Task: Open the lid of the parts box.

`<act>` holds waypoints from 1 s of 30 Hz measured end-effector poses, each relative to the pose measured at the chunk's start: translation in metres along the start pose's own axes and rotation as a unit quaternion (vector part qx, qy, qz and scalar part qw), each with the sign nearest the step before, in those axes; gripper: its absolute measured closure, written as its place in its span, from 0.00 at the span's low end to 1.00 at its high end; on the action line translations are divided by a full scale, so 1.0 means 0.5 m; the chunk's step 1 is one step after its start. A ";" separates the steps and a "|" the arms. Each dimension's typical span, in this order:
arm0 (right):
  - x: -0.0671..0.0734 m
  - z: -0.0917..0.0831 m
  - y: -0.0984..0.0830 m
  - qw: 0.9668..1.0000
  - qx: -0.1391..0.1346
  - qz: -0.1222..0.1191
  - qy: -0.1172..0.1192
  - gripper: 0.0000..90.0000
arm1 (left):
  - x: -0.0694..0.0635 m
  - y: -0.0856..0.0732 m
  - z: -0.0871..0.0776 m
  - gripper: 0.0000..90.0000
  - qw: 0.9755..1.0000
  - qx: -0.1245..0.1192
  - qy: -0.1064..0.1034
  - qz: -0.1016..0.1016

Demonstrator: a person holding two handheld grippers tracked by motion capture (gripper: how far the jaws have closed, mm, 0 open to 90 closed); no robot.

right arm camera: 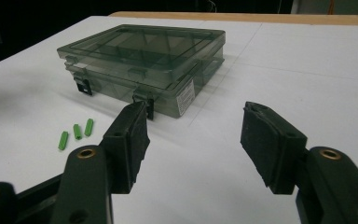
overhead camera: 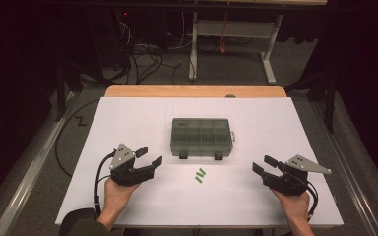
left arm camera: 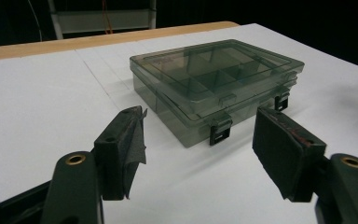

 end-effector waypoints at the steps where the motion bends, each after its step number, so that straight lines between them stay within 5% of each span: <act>1: 0.000 0.003 0.001 1.000 0.001 -0.001 0.001 0.49 | 0.000 0.001 0.002 0.38 1.000 0.000 0.000 0.001; 17: 0.008 0.039 0.020 1.000 0.009 -0.012 -0.012 0.60 | -0.002 0.010 0.043 0.39 0.999 0.020 0.009 0.026; 30: 0.013 0.077 0.027 0.999 0.026 -0.019 -0.003 0.66 | -0.005 0.009 0.079 0.39 0.999 0.028 -0.009 0.027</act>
Point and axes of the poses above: each handheld gripper's, and its own axes: z roughly forward along the jaws, y roughly out of its top, x roughly to its left, the point moved 6 cm from there along z, roughly forward along the jaws, and after that the axes turned 6 degrees about z, right-handed, at the moved point
